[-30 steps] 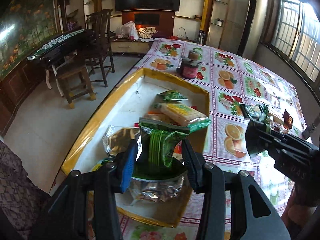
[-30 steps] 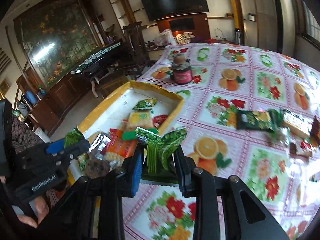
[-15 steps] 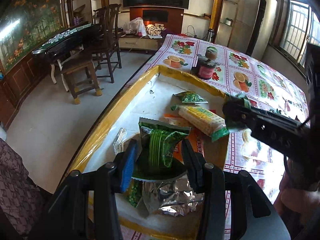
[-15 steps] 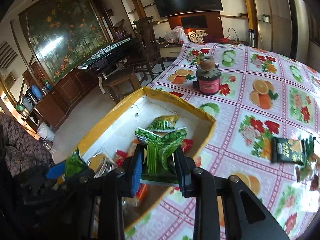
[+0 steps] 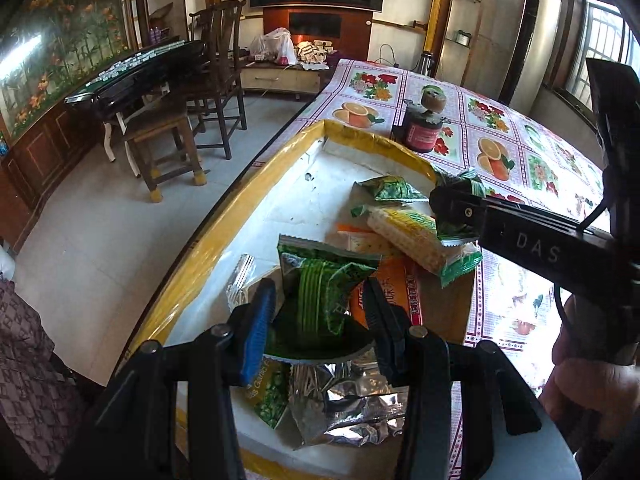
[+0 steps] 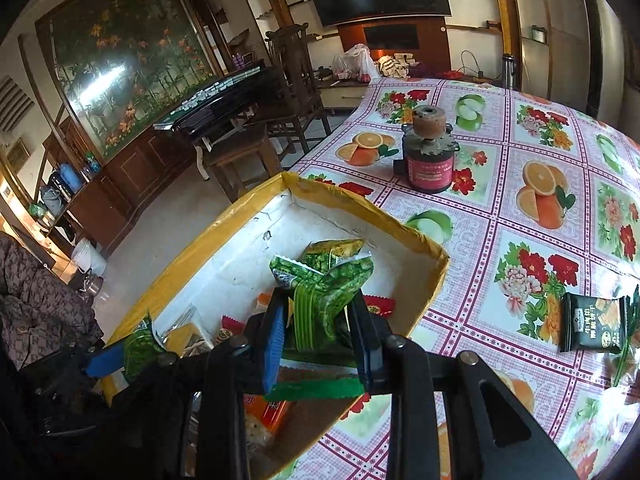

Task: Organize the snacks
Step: 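Open both tools to drop the green-wrapped snack into the tray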

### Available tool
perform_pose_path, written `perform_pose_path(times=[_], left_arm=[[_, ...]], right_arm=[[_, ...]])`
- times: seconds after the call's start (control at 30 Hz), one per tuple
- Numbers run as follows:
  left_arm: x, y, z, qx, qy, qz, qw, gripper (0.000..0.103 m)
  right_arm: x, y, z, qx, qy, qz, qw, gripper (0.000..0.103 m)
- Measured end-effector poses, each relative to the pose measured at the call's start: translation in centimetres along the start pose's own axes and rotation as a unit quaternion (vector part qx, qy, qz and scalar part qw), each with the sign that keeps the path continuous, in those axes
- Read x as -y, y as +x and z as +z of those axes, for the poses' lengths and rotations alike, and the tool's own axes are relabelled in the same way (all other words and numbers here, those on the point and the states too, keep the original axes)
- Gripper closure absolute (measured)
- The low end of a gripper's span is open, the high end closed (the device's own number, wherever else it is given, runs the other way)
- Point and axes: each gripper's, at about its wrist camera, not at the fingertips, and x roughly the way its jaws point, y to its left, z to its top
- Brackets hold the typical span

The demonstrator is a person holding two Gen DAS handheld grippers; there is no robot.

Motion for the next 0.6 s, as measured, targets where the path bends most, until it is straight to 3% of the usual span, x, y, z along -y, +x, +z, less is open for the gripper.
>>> perform_pose_path(times=[0.5, 0.6], left_arm=[[-0.4, 1.2, -0.1, -0.011, -0.006, -0.001, 0.9999, 0.056], [-0.7, 1.0, 0.0, -0.011, -0.012, 0.004, 0.9999, 0.051]], right_arm=[[0.1, 1.8, 0.5, -0.013, -0.007, -0.008, 1.000, 0.073], [0.3, 2.0, 0.7, -0.010, -0.007, -0.014, 1.000, 0.071]])
